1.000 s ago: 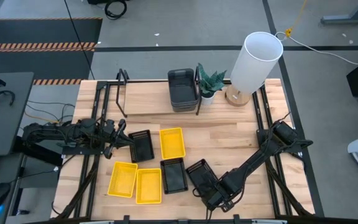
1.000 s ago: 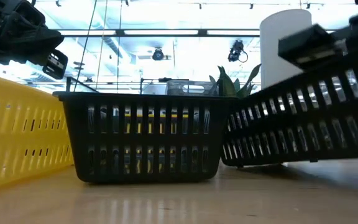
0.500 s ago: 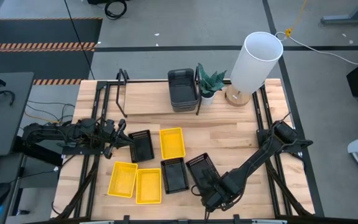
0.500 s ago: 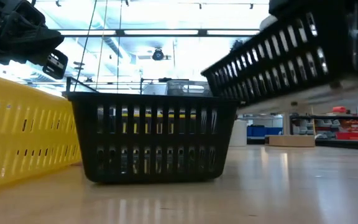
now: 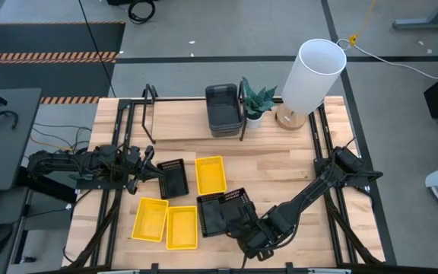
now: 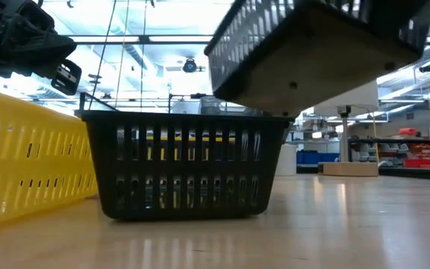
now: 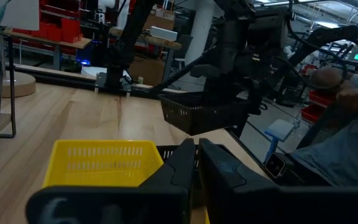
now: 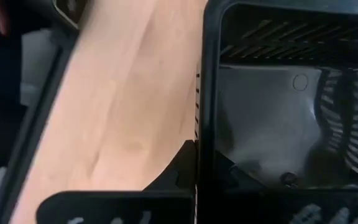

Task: Stack baskets on shelf by color
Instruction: Stack the bottom right black bin on top of the bottom left black bin

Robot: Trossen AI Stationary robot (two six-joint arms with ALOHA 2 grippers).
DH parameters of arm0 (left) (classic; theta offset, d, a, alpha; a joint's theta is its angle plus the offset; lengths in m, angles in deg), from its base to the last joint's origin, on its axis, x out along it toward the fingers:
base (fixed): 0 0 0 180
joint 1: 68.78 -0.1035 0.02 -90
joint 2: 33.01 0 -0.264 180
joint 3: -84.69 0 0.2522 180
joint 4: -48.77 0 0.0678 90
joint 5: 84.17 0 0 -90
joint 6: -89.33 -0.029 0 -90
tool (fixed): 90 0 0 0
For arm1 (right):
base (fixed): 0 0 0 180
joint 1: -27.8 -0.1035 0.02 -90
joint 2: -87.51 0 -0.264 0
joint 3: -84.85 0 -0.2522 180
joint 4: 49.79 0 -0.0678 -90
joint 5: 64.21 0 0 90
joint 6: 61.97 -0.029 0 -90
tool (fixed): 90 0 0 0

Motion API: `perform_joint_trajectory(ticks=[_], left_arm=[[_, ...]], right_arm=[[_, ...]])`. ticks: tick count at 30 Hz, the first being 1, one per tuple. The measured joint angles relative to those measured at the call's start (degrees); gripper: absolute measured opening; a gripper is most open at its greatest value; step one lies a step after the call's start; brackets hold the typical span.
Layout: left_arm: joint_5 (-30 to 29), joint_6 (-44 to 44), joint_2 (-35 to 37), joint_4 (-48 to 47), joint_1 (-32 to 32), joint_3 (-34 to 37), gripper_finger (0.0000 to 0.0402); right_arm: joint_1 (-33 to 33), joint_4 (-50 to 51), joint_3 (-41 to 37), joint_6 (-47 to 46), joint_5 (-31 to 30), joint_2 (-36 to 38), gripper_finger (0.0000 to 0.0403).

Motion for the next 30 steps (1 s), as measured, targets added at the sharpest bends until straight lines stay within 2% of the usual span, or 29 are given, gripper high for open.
perform_joint_trajectory(ticks=[13, 19, 24, 30], left_arm=[[0.00, -0.02, -0.01, 0.00, 0.00, -0.01, 0.0026], [0.00, -0.01, -0.01, 0.00, 0.00, -0.01, 0.0031], [-0.01, -0.02, 0.00, 0.00, 0.01, 0.00, 0.0036], [0.01, -0.02, 0.00, 0.00, 0.01, -0.01, 0.0030]], right_arm=[[3.19, -11.43, 0.00, 2.32, -0.02, -0.02, 0.0004], [3.51, -17.02, 0.00, 3.17, -3.40, -0.16, 0.0005], [3.46, -19.52, -0.05, 3.60, -3.22, -0.44, 0.0005], [3.27, -26.94, -2.77, 4.85, -3.63, -0.42, 0.0005]])
